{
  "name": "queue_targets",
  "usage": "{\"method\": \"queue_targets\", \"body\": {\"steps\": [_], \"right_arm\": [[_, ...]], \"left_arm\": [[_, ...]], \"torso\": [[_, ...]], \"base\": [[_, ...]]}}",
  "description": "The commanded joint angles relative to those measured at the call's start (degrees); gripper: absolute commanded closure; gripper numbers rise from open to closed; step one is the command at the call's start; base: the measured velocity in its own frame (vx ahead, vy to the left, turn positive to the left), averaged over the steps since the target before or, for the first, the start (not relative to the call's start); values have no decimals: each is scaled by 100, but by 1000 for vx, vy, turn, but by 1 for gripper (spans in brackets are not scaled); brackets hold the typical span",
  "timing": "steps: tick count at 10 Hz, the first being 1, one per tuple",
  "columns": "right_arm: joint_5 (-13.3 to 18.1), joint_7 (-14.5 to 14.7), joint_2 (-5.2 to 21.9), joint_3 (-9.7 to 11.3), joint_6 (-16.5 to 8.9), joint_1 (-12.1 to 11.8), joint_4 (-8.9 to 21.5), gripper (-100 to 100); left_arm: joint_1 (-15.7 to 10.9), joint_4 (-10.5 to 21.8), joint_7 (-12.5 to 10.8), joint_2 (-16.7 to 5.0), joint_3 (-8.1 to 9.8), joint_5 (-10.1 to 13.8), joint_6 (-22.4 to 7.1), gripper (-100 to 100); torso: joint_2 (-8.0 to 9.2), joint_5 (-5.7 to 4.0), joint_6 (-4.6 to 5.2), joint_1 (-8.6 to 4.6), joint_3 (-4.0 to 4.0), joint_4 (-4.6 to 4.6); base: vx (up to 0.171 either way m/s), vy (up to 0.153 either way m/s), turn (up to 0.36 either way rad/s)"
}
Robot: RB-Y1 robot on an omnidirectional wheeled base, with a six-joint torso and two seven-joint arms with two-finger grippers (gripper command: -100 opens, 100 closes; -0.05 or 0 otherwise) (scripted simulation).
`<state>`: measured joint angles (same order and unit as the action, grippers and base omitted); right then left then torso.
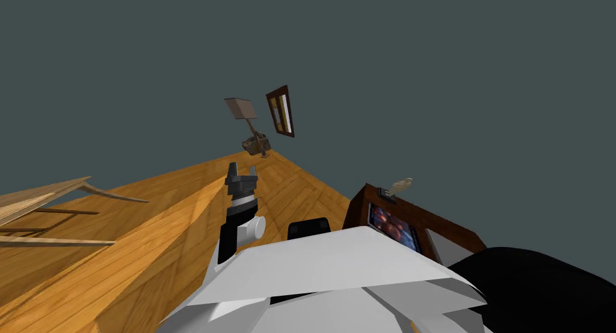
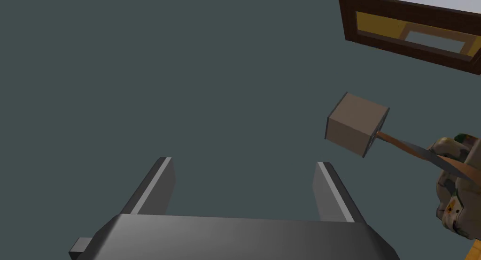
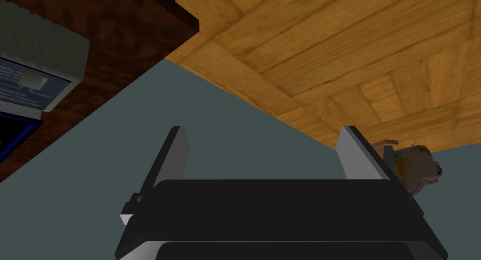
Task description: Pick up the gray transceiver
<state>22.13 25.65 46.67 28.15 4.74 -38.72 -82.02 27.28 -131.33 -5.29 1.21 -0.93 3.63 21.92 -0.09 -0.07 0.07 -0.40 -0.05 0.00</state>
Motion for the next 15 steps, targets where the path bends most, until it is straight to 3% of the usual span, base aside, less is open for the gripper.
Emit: {"method": "queue_targets", "body": {"steps": [1, 7, 11, 12, 13, 14, 15], "right_arm": [[134, 176, 91, 161, -125, -127, 285, -100], [427, 547, 351, 696, -565, -370, 936, -100], [571, 736, 344, 1020, -781, -468, 1293, -100], [522, 683, 383, 996, -740, -411, 1251, -100], [523, 690, 387, 1007, -748, -409, 1264, 0], [538, 697, 234, 1018, -755, -295, 1432, -100], [548, 702, 132, 1027, -760, -219, 1545, -100]], "left_arm": [[0, 0, 0, 0, 0, 0, 0, 0], [1, 0, 0, 0, 1, 0, 0, 0], [2, 0, 0, 0, 1, 0, 0, 0], [2, 0, 0, 0, 1, 0, 0, 0], [3, 0, 0, 0, 2, 0, 0, 0], [3, 0, 0, 0, 2, 0, 0, 0], [2, 0, 0, 0, 1, 0, 0, 0]], "torso": [[0, 0, 0, 0, 0, 0], [-8, -1, 3, -2, -4, -1], [-11, -2, 6, 1, -6, -1], [-10, -1, 6, 1, -6, -1], [-13, -1, 12, 12, -7, -2], [-16, 2, 11, 22, -9, -2], [-12, 2, 10, 21, -6, -2]], "base": [[-5, -88, 422], [-12, -78, 368], [-17, -69, 335], [-10, -34, 65], [-1, -7, -11], [-22, -15, 78], [-39, -21, 71]]}}
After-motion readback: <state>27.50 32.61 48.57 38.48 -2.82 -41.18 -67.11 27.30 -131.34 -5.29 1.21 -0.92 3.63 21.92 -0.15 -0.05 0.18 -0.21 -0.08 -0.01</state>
